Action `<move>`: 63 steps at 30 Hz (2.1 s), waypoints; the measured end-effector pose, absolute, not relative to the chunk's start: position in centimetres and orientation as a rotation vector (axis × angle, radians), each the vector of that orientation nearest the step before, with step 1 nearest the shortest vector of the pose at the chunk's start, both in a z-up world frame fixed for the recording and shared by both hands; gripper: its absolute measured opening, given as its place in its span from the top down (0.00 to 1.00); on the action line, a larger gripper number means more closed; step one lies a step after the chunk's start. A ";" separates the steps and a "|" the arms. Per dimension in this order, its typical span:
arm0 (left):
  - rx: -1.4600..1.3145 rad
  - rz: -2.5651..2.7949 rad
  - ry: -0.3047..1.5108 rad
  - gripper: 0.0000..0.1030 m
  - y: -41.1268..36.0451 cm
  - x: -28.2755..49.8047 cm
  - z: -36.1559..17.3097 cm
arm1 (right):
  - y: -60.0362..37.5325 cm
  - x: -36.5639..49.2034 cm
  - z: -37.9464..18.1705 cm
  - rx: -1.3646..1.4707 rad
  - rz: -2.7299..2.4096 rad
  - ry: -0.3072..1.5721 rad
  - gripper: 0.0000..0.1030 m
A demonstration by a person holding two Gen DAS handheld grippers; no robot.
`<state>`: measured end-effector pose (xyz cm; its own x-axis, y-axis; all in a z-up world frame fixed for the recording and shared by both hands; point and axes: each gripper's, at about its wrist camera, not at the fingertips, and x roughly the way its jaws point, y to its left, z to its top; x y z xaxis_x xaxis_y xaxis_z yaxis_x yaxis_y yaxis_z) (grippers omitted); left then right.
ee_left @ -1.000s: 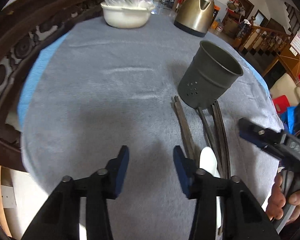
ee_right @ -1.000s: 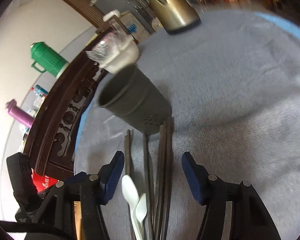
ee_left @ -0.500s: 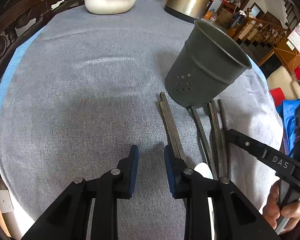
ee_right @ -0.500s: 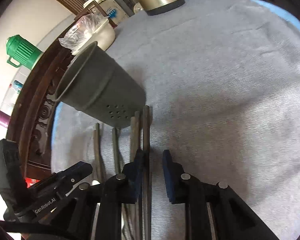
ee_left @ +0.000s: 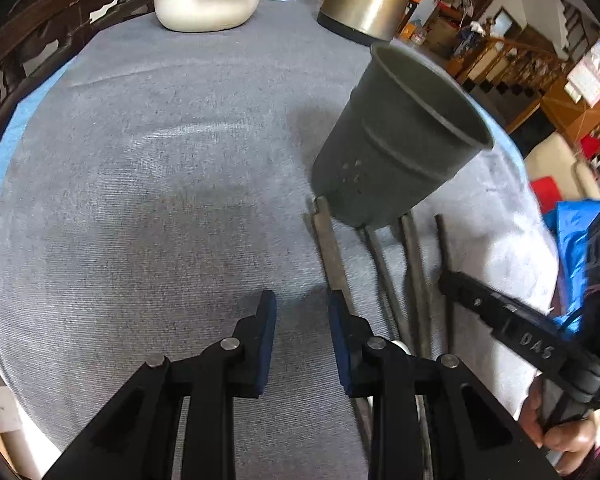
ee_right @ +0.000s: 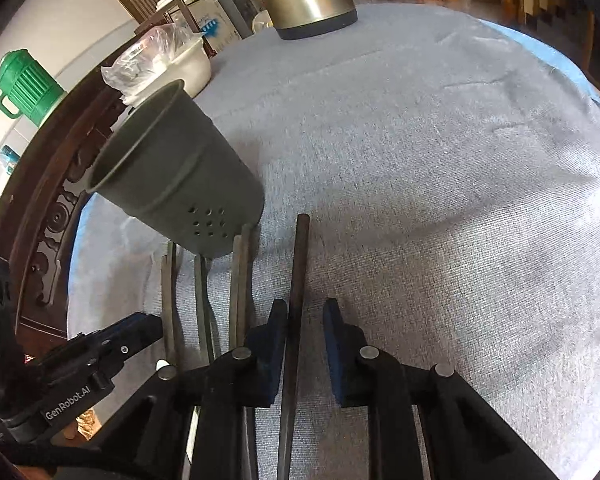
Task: Organize utensils
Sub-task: 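Lower both grippers toward the dark chopsticks lying beside the grey cup, then close the right gripper on a dark chopstick while the left gripper grasps another chopstick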
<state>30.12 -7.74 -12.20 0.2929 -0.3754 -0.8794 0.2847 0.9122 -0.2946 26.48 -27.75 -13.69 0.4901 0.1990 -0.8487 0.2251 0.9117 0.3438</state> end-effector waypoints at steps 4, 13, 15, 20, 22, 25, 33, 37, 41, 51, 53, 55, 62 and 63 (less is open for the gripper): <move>-0.072 -0.428 1.196 0.73 -7.8 30.7 -11.4 | -28.3 26.2 -13.7 0.470 0.006 1.060 0.80; -0.015 -0.407 1.181 0.73 -9.9 30.8 -10.4 | -28.3 25.7 -13.6 0.460 0.022 1.048 0.80; -0.007 -0.406 1.180 0.73 -9.8 30.7 -10.7 | -28.4 25.8 -13.7 0.470 0.026 1.049 0.80; 0.004 -0.392 1.194 0.73 -11.1 31.0 -11.6 | -28.2 25.9 -13.6 0.463 0.019 1.044 0.80; 0.018 -0.382 1.195 0.73 -11.6 31.2 -11.6 | -28.2 25.8 -13.6 0.464 0.018 1.041 0.80; 0.029 -0.368 1.210 0.70 -11.9 31.1 -11.4 | -28.4 25.8 -13.7 0.481 0.027 1.037 0.80; -0.014 -0.311 1.287 0.66 -10.3 31.9 -11.5 | -28.7 25.6 -13.8 0.496 0.047 1.031 0.80; -0.007 -0.285 1.297 0.66 -9.8 32.3 -11.3 | -28.9 25.6 -13.8 0.500 0.053 1.049 0.81; 0.025 -0.278 1.296 0.66 -10.7 33.1 -11.2 | -29.1 26.1 -13.5 0.498 0.040 1.102 0.81; -0.049 -0.321 1.296 0.94 -10.2 34.6 -11.7 | -29.2 28.3 -13.2 0.485 0.027 1.148 0.92; -0.065 -0.334 1.273 0.95 -9.8 34.5 -11.4 | -29.2 27.8 -12.9 0.466 0.018 1.131 0.92; -0.086 -0.358 1.241 0.95 -9.1 33.8 -10.3 | -29.3 26.9 -12.4 0.481 0.032 1.100 0.92; -0.107 -0.431 1.013 0.95 -8.0 31.6 -3.3 | -30.2 23.0 -7.1 0.450 0.082 0.902 0.92; -0.108 -0.440 0.966 0.95 -7.8 31.2 -1.8 | -30.2 22.5 -6.0 0.445 0.084 0.864 0.92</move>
<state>31.23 -7.80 -1.79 0.4881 -0.4082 -0.7714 0.3135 0.9069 -0.2816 22.55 -30.22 -5.99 0.6524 0.2492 -0.7157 0.1058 0.9052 0.4117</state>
